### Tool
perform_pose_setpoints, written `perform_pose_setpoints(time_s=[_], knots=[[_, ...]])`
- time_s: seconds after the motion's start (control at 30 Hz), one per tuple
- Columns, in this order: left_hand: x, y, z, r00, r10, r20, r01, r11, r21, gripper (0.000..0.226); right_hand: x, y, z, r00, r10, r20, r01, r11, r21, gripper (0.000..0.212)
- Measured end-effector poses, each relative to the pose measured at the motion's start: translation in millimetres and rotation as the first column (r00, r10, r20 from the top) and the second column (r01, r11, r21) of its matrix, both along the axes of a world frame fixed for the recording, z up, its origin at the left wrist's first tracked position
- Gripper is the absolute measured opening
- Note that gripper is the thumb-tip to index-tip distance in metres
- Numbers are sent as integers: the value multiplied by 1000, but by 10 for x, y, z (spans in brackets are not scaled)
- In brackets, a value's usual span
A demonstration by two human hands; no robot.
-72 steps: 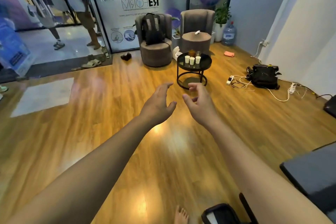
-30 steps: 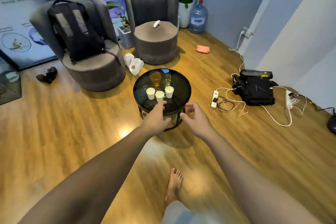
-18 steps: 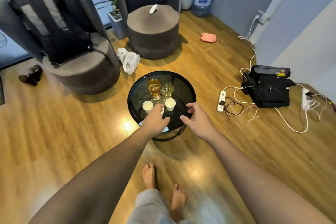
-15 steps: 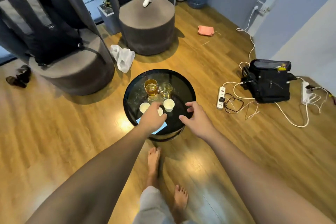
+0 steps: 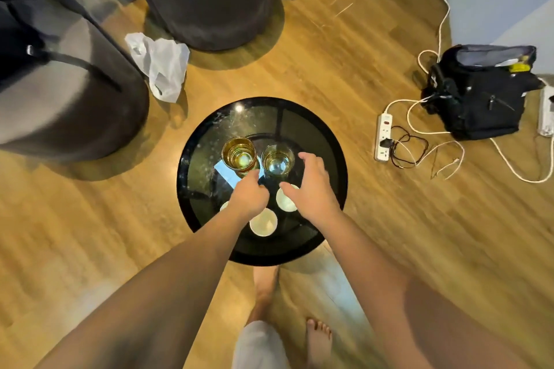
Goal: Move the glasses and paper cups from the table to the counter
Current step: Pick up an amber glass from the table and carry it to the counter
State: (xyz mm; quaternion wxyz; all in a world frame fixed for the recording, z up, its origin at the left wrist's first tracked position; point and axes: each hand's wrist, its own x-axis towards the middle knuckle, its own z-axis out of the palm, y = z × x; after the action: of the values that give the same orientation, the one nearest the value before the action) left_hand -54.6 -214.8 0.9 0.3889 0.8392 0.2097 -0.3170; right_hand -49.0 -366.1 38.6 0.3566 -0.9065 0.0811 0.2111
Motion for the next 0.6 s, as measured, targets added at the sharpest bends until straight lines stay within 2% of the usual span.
perform_pose_setpoints(time_s=[0.13, 0.2, 0.3, 0.43, 0.6], knots=[[183, 76, -374, 1000, -7, -27, 6, 998, -56, 63, 321, 193, -423, 991, 86, -99, -95, 990, -101, 101], [214, 101, -492, 999, -4, -34, 1, 995, -96, 66, 404, 252, -580, 980, 132, -147, -151, 980, -129, 108], [259, 97, -614, 999, 5, -37, -11, 985, -171, 69, 485, 325, -767, 970, 168, -174, -198, 965, -172, 111], [298, 46, -680, 998, 49, 39, -40, 980, -194, 67, 531, 387, -906, 979, 155, -129, -181, 958, -222, 110], [373, -49, -488, 987, 92, 129, -52, 957, -286, 59, 615, 257, -729, 993, 68, -101, -82, 987, -138, 107]])
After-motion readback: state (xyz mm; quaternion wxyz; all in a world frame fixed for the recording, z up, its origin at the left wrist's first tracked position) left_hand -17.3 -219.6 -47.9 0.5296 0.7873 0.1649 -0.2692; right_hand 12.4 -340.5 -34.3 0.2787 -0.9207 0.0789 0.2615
